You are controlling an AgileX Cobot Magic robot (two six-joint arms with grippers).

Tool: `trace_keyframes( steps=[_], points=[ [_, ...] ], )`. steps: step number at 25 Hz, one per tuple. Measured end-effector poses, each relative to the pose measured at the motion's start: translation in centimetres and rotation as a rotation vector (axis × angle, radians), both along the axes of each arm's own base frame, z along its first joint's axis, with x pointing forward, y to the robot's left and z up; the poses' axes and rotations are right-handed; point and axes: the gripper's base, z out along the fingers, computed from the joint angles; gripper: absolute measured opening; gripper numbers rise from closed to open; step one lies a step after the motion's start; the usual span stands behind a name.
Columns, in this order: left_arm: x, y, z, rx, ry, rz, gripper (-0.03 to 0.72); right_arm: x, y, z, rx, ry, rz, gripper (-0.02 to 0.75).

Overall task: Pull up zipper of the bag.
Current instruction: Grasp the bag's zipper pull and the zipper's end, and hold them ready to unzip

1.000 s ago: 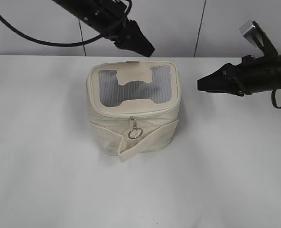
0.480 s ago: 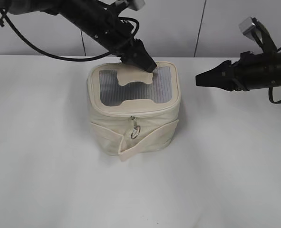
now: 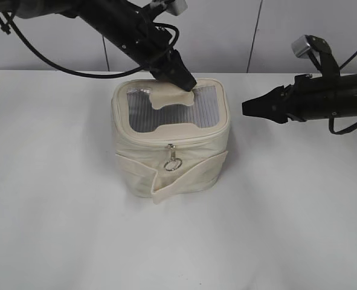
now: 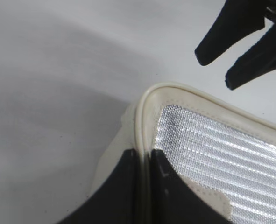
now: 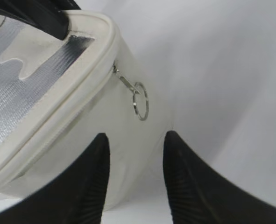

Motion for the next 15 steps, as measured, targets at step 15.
trace_keyframes(
  steps=[15],
  points=[
    [0.0,0.0,0.1,0.004,-0.004,-0.003,0.045,0.8,0.7,-2.7,-0.031,-0.149,0.105,0.316]
  ],
)
